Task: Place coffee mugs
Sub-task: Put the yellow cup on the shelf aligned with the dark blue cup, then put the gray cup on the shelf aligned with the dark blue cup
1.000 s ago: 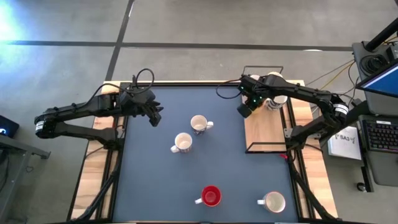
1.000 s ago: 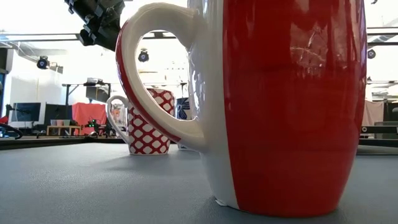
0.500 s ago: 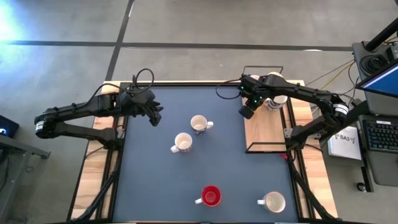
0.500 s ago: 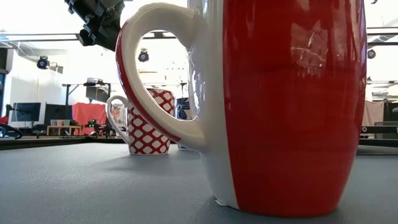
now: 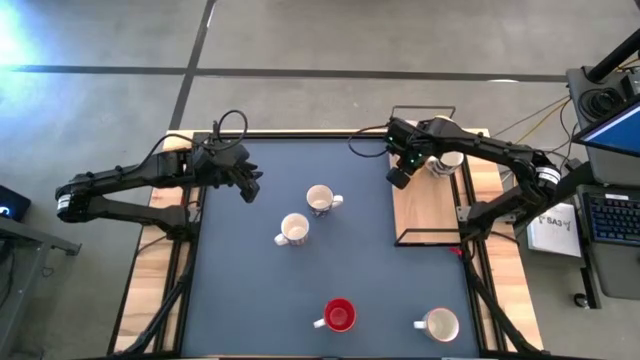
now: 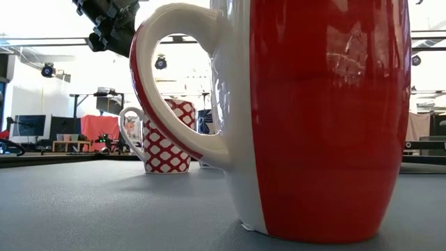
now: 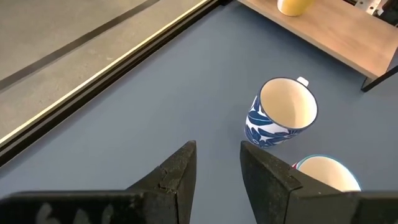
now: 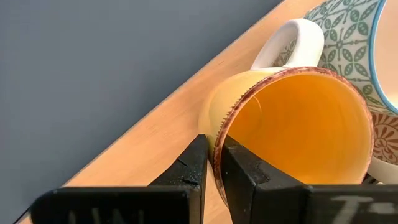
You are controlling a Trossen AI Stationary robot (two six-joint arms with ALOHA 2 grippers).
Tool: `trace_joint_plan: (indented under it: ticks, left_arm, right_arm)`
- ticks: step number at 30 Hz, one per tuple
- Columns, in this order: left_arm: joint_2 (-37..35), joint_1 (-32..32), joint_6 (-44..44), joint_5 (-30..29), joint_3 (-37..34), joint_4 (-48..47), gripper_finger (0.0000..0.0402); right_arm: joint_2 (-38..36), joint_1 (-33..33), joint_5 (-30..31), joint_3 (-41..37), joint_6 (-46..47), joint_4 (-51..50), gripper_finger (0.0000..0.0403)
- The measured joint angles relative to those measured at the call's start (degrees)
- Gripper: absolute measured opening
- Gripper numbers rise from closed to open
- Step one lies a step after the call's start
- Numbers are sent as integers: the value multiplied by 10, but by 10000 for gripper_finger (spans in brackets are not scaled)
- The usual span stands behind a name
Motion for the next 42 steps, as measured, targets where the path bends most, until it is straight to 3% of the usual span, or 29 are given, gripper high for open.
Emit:
trace_joint_plan:
  ticks: [7, 21, 26, 33, 42]
  left_arm:
    - [0, 0, -8, 0, 0, 0, 107]
    - [0, 0, -8, 0, 0, -1, 107]
    - [0, 0, -8, 0, 0, -5, 107]
    - [0, 0, -8, 0, 0, -23, 107]
    - [0, 0, 26, 0, 0, -59, 107]
  right_arm:
    - [0, 0, 1, 8, 9, -1, 35]
    - [-1, 1, 14, 85, 69, -63, 97]
    - [-3, 23, -45, 113, 131, -76, 92]
    - [-4, 125, -76, 118, 253, -73, 80]
    - [-4, 319, -78, 122, 477, -73, 86]
